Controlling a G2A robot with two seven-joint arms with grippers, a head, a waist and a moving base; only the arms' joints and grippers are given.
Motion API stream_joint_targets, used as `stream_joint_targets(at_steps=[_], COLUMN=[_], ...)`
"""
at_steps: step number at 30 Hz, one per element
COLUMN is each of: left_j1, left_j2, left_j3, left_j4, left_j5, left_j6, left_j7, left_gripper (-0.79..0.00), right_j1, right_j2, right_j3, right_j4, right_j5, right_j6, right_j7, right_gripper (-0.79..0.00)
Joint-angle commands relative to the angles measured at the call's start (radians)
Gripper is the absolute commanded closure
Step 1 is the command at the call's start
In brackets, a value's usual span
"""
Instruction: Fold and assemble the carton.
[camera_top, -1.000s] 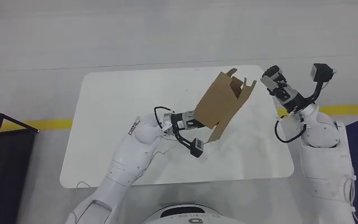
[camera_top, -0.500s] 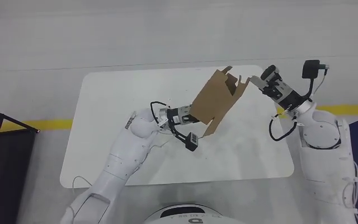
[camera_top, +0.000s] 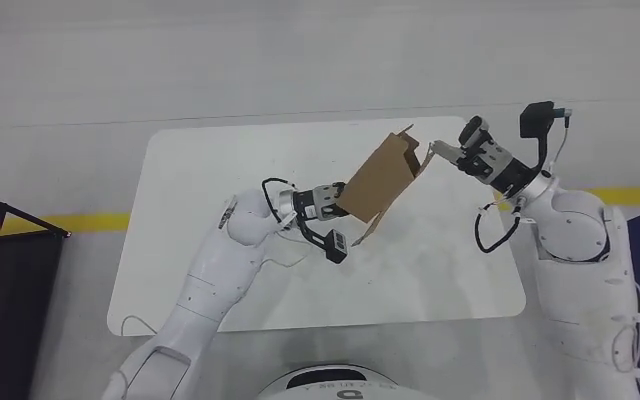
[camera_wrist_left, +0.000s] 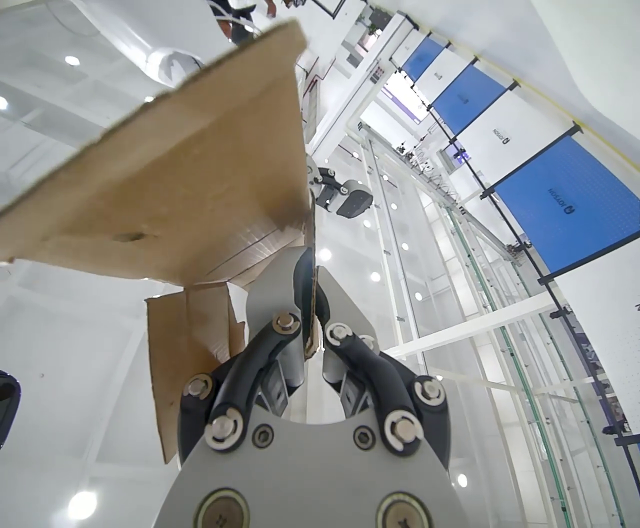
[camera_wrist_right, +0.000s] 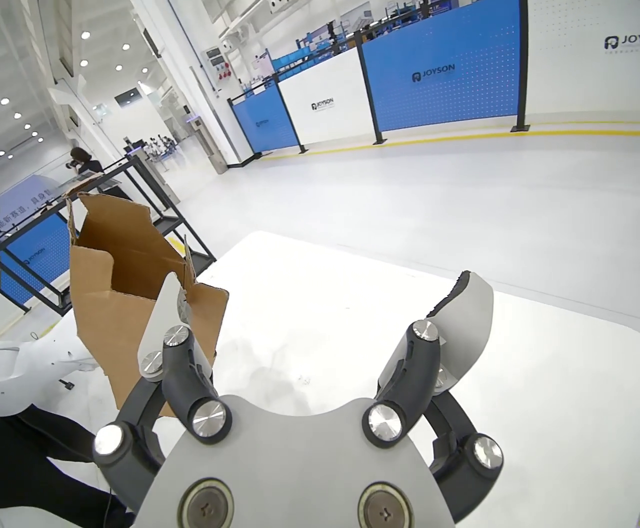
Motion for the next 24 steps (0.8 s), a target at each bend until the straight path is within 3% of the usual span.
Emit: stream_joint_targets(at_steps=[1, 8, 24], left_j1=[-0.001, -0.001, -0.006], left_j2=[0.003, 0.012, 0.027], left_j3=[-0.005, -0.006, 0.017], left_j4=[-0.001, -0.013, -0.009], left_j5=[0.022, 0.11, 0.105], left_j6=[-0.002, -0.019, -0.017], left_j7=[-0.019, -0.082, -0.15], left_gripper=[0.0, 0.0, 0.0], right_j1=[0.002, 0.004, 0.075], right_j2=[0.003, 0.013, 0.026], right_j3=[-0.005, -0.029, -0.156], right_j4=[-0.004, -0.036, -0.033], right_j5=[0.018, 0.019, -0.045], right_j6=[-0.017, -0.025, -0.005], right_j7=[0.022, 0.114, 0.223], right_gripper=[-0.785, -0.785, -0.785])
